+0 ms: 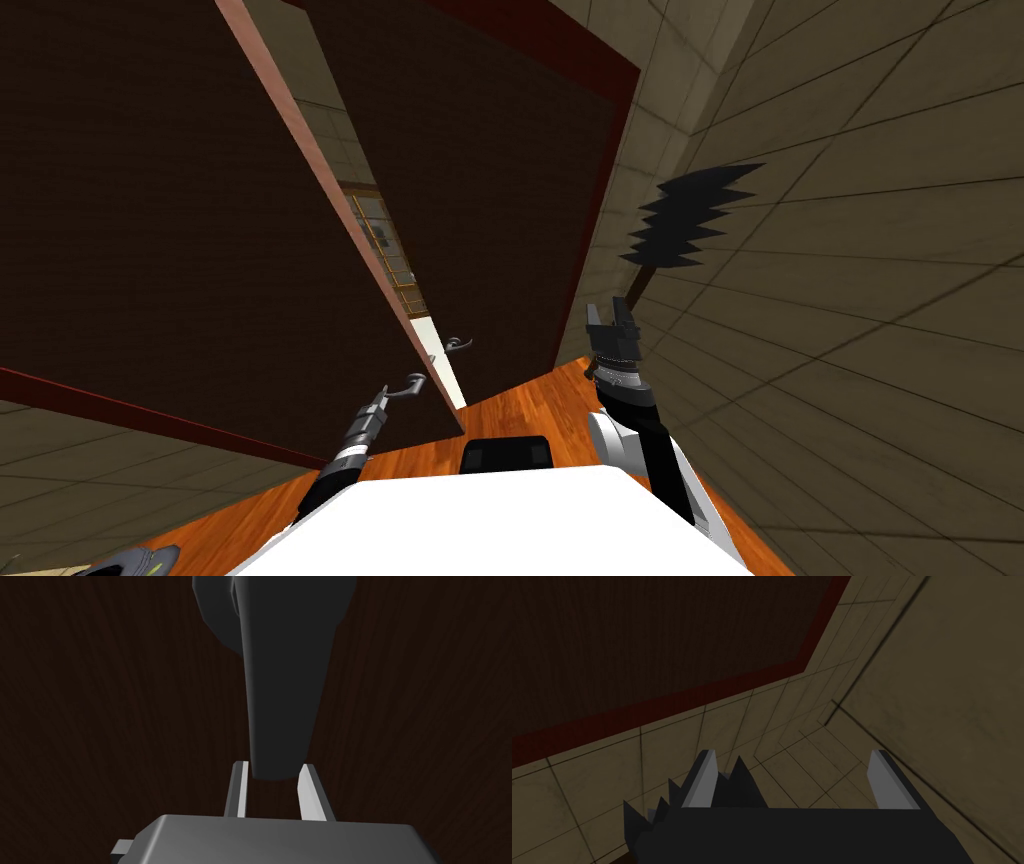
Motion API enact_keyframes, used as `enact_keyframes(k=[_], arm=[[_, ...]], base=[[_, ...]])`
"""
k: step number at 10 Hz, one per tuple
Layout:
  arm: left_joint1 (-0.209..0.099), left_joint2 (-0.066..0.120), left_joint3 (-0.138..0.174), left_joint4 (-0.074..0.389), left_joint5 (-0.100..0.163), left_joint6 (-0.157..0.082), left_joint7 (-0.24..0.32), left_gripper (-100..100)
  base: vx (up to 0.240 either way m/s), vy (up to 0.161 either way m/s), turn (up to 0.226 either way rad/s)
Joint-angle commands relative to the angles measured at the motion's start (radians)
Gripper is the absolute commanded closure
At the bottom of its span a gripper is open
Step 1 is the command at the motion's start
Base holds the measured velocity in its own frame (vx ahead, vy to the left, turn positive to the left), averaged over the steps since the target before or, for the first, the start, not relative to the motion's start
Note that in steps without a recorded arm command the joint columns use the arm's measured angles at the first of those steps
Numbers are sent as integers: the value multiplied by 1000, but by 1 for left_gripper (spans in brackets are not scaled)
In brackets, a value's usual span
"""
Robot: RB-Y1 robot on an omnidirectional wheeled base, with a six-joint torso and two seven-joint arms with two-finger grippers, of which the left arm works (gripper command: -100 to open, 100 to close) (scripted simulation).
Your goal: Pull the door open
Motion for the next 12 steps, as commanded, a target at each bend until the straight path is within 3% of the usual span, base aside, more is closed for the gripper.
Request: enact_keyframes(k=[1, 6, 7, 8, 12], arm=[[2, 1, -30, -5, -15, -21, 21, 100], [-6, -5, -86, -28, -44, -51, 52, 100], [-7, -6, -91, -30, -47, -54, 54, 100], [5, 7, -75, -33, -38, -45, 54, 100], [47, 27, -105, -32, -54, -107, 85, 100]], base=[[-215, 55, -220], [-87, 44, -108], [-41, 19, -70], [-17, 21, 11], [-154, 35, -120]])
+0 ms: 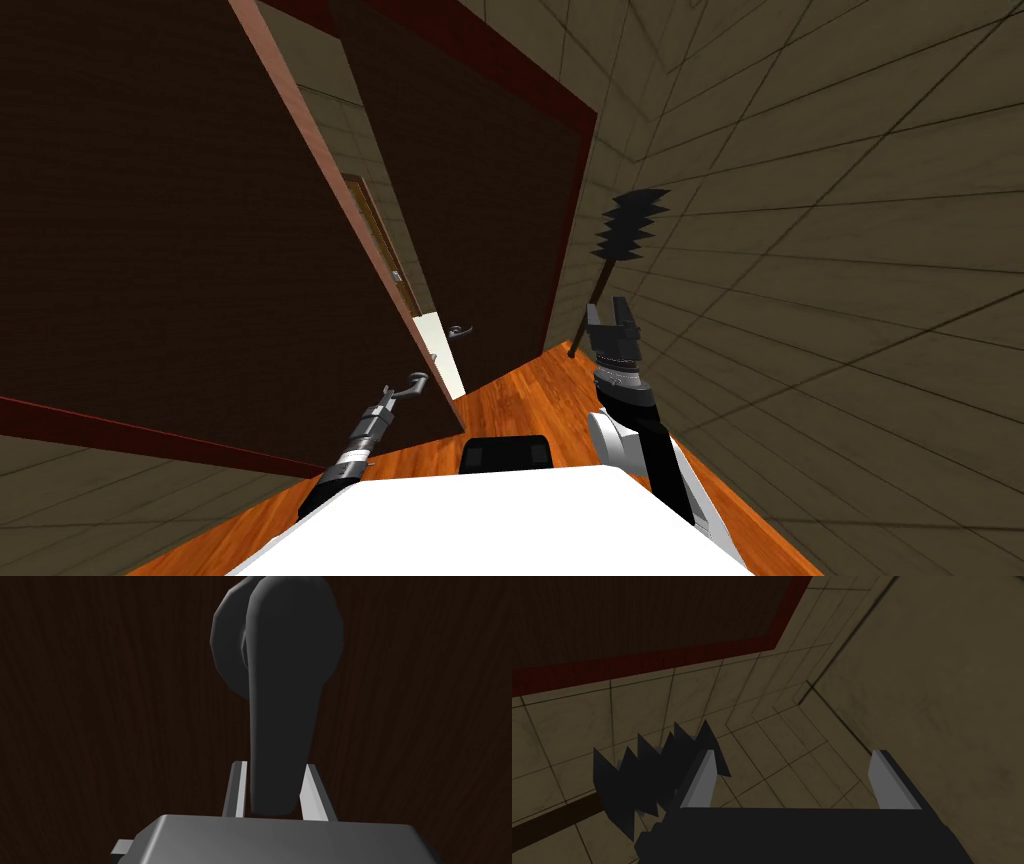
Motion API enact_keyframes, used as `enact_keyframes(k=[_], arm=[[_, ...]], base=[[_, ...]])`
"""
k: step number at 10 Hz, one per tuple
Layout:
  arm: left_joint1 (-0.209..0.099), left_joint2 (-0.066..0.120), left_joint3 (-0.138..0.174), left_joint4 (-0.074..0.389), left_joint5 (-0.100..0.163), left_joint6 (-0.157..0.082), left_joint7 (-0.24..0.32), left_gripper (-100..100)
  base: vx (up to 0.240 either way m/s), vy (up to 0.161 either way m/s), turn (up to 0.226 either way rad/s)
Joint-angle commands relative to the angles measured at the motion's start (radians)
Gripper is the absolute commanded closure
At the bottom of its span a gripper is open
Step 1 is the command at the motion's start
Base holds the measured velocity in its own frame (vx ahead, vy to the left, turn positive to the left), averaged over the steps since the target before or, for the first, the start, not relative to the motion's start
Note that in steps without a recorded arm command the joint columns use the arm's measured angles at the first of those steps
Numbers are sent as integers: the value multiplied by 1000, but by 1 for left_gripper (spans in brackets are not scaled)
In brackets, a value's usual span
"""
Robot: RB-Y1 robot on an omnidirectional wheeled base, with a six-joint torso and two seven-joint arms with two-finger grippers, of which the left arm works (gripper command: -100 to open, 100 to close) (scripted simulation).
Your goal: Pull the door open
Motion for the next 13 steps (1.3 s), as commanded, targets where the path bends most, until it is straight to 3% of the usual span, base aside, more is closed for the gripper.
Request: enact_keyframes(k=[1, 9, 10, 13], arm=[[-7, -2, -15, 35, -7, -32, 9, 100], [52, 25, -61, 43, -31, -134, 56, 100], [47, 31, -47, 46, -24, -125, 51, 100], [61, 40, -63, 70, -34, -170, 66, 100]], base=[[-88, 14, -20], [-107, 27, -95], [-62, 21, 0], [-189, 13, -179]])
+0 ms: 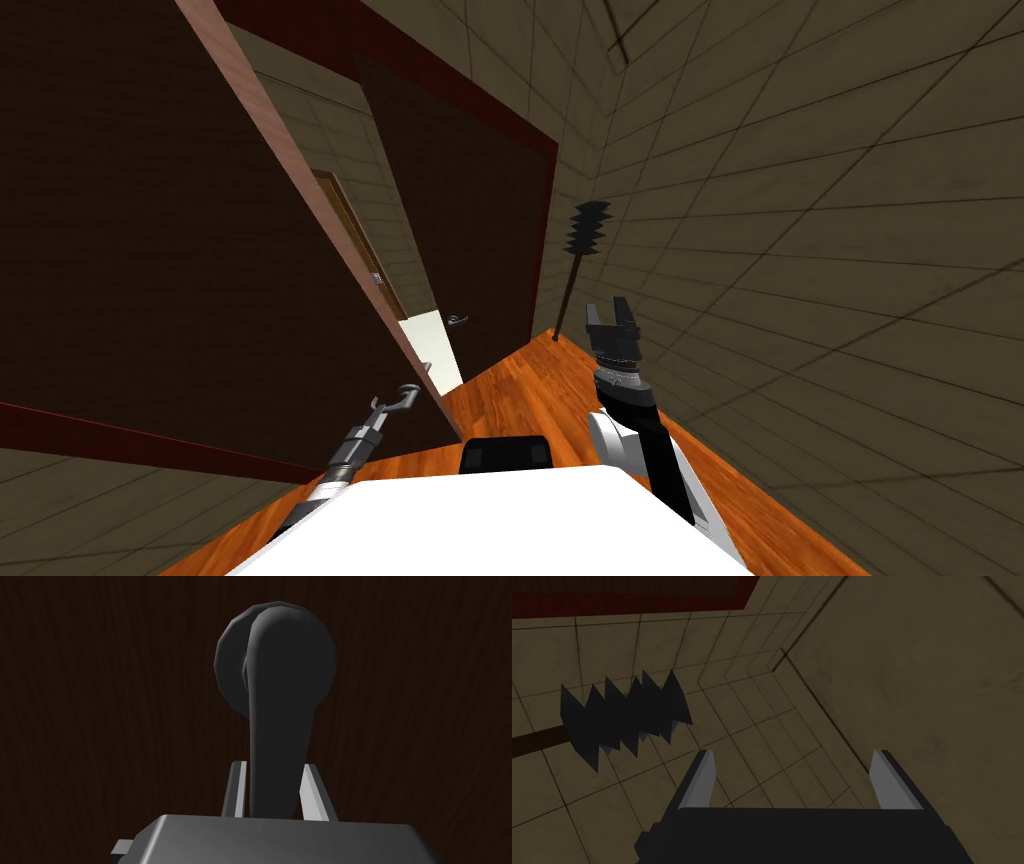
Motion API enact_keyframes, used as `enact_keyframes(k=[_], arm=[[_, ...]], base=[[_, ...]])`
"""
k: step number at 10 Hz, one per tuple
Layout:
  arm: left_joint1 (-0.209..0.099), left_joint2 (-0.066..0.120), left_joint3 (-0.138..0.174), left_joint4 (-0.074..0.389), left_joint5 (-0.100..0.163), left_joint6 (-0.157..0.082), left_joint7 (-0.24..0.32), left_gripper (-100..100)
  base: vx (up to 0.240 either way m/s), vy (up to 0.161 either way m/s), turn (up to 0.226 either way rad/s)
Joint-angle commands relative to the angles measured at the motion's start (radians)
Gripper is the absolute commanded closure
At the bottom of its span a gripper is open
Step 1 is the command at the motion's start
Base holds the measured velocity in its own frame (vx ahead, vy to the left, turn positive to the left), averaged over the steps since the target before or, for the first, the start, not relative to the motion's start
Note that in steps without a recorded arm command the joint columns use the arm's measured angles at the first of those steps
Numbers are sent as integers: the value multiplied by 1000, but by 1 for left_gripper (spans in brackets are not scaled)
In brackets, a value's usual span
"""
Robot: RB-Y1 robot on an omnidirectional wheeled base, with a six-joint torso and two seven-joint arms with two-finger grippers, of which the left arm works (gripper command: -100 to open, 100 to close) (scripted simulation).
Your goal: Pull the door open
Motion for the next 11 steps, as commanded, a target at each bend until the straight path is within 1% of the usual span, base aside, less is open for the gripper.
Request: enact_keyframes(k=[1, 5, 6, 7, 8, 10, 11], arm=[[1, -6, -18, 16, -11, -30, 7, 100], [13, 6, -37, 42, -22, -84, 25, 100], [8, 13, -25, 45, -15, -72, 22, 100], [-5, 9, -42, 41, 3, -52, 7, 100], [-12, 8, -48, 38, 11, -43, -1, 100], [-33, 3, -68, 28, 37, -14, -22, 100], [-48, 0, -82, 21, 55, 6, -38, 100]], base=[[-202, 38, -112], [-240, 68, -169], [-114, 43, -30], [-178, 39, -135], [-221, 39, -162], [-252, 44, -138], [-245, 38, -168]])
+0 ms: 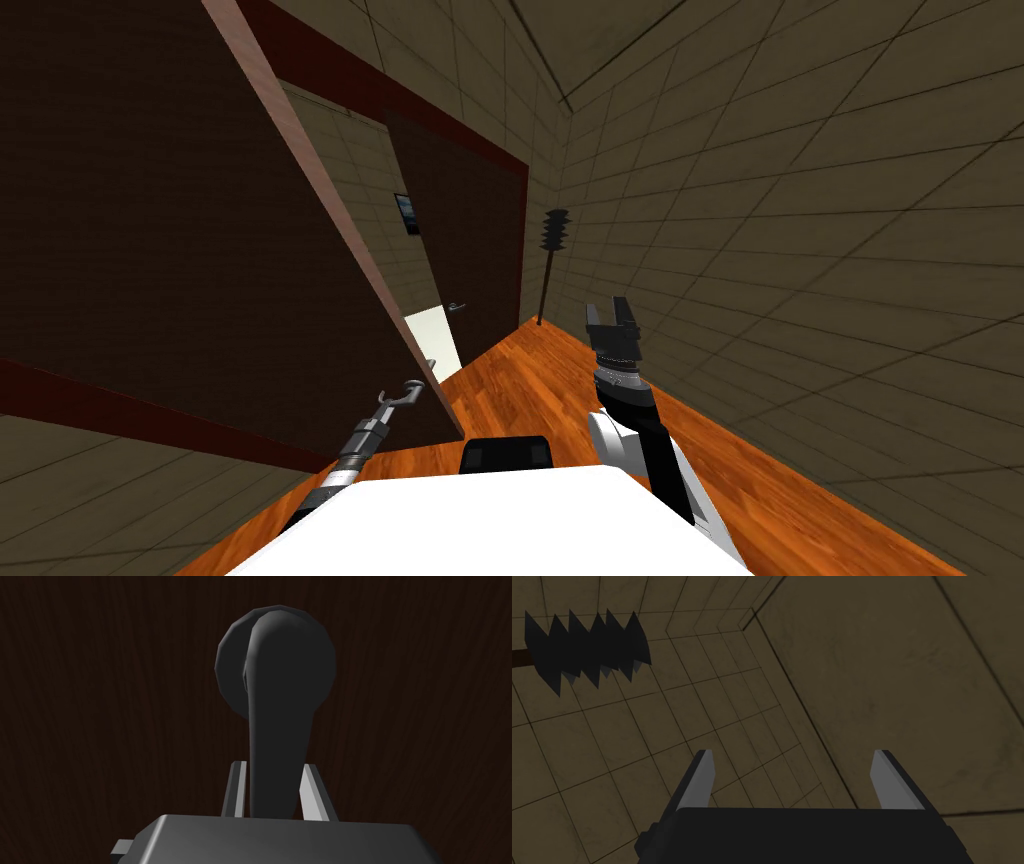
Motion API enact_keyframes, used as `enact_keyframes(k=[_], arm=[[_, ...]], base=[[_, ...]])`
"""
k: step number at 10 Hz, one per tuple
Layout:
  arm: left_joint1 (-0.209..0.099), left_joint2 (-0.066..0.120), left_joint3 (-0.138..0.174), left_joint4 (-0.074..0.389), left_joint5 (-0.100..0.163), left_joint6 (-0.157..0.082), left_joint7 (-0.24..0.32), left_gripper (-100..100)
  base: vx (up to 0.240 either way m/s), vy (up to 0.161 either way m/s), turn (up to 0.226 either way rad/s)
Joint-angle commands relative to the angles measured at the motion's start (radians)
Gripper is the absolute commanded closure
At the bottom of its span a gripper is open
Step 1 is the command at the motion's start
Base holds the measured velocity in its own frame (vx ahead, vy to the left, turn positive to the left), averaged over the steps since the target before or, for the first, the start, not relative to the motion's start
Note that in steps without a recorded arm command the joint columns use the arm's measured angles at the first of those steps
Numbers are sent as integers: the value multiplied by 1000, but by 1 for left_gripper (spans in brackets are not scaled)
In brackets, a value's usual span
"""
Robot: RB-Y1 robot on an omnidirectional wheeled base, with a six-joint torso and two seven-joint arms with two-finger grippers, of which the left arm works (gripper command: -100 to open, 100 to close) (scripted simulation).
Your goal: Pull the door open
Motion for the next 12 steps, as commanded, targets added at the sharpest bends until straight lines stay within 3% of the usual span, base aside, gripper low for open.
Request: enact_keyframes(k=[1, 2, 4, 5, 6, 8, 12], arm=[[-10, -12, -28, -20, 18, 26, -21, 100], [-21, -14, -38, -25, 31, 40, -32, 100], [-21, -14, -38, -25, 31, 40, -32, 100], [-42, -18, -58, -35, 57, 70, -54, 100], [-42, -18, -58, -35, 57, 70, -54, 100], [-68, -23, -83, -47, 89, 105, -81, 100], [-103, -30, -115, -64, 132, 153, -117, 100]], base=[[-222, 83, -141], [-208, 74, -143], [-92, 3, -19], [-146, 14, -139], [-151, 40, -123], [-192, 59, -150], [-194, 72, -121]])
